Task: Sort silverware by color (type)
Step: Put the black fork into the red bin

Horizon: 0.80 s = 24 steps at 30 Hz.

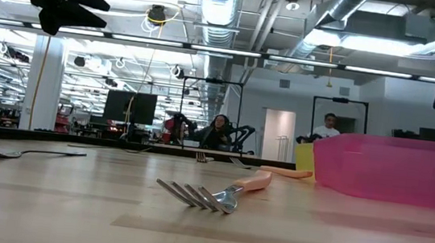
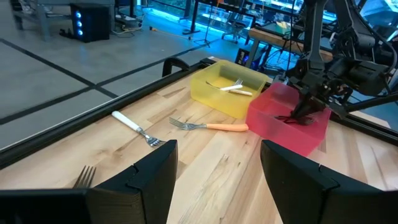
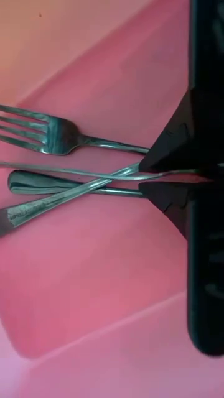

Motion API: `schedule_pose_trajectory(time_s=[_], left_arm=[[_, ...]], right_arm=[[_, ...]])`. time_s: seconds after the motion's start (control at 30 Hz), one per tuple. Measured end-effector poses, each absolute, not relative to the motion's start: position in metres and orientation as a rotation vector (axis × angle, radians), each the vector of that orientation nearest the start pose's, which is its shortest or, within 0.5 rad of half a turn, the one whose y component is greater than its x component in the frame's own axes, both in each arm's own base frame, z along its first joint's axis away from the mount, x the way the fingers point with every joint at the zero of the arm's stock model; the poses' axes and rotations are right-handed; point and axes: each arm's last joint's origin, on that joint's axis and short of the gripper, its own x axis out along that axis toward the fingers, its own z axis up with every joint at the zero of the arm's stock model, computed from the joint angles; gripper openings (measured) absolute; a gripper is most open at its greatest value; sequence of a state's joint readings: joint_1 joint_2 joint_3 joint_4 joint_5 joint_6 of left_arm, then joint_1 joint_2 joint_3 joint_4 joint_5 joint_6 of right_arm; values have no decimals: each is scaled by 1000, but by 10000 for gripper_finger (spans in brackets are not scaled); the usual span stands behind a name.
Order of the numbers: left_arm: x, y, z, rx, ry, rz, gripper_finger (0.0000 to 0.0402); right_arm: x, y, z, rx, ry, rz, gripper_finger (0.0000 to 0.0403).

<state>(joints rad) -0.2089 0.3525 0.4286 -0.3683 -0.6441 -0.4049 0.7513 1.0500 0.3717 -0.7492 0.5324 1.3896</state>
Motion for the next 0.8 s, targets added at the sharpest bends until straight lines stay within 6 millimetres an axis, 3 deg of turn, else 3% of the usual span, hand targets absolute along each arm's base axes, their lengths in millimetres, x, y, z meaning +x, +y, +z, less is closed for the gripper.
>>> schedule_pose_trajectory(time_s=[0.17, 0.5, 0.8], left_arm=[[100, -3, 247, -274, 176, 479, 215], [100, -4, 247, -274, 176, 479, 215], [100, -4, 247, -274, 176, 478, 215]], right_arm=[[105, 78, 134, 390, 978, -579, 85], [106, 79, 135, 397, 974, -573, 88], [122, 87, 171, 336, 974, -515, 88]])
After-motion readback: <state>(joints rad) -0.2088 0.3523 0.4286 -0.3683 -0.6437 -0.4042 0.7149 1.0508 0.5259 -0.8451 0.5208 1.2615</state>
